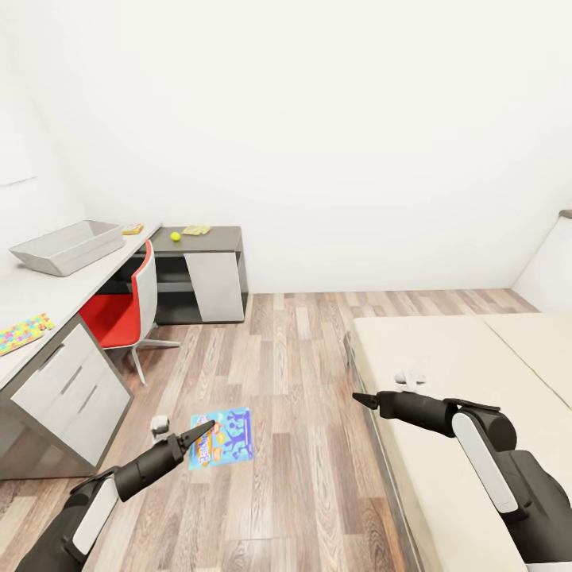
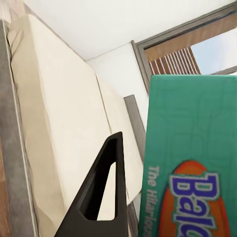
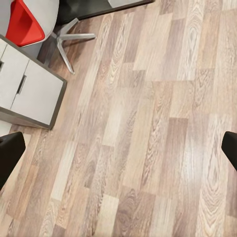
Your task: Put all the toys in the child's room - the three board games (two on the bed and one on the table), the two jigsaw puzzles on the table, and the tennis ball on the table - inside the toy box on the table in the child's room.
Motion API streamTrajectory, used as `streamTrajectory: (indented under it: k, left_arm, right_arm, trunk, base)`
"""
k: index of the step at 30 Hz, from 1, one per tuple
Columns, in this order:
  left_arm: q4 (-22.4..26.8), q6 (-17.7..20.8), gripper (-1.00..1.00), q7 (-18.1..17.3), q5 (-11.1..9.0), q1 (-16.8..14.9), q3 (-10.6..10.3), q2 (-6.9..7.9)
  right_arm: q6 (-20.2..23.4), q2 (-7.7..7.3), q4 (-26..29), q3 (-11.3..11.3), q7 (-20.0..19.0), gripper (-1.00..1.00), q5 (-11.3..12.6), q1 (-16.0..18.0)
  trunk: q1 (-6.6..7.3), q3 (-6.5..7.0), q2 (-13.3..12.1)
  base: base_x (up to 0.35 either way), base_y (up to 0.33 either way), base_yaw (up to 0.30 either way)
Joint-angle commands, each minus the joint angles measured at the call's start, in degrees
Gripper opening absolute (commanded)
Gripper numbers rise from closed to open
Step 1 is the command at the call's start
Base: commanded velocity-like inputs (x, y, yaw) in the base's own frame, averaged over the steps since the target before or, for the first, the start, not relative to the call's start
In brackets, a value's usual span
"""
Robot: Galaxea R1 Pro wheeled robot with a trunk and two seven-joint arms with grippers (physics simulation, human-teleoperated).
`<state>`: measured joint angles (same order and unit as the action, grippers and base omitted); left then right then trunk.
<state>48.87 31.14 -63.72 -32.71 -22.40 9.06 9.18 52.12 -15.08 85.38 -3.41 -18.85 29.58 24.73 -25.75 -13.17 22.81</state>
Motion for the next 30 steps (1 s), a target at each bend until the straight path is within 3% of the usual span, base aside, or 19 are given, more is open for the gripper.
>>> streamTrajectory:
  k: [1, 14, 30]
  left_arm:
    - [0.0, 0.51, -1.0, -0.12, -0.31, 0.0, 0.06, 0.02]
    - [0.0, 0.41, -1.0, -0.06, -0.45, 0.25, 0.23, -0.06]
    - [0.0, 0.09, -1.0, -0.14, -0.43, 0.9, 0.26, 0.08]
  right_arm:
    - [0.17, -0.03, 0.03, -0.02, -0.33, 1.0, -0.31, 0.06]
    - [0.15, -0.08, -0.03, -0.02, -0.35, 1.0, -0.32, 0.06]
    - [0.01, -0.24, -0.56, 0.01, -0.43, 1.0, -0.53, 0.02]
  trunk:
    - [-0.03, -0.11, 0.11]
    - [-0.03, -0.11, 0.11]
    - [-0.03, -0.11, 0.11]
  base:
    - [0.0, 0.0, 0.0]
    - [0.055, 0.0, 0.0]
    - [0.298, -0.058, 0.0]
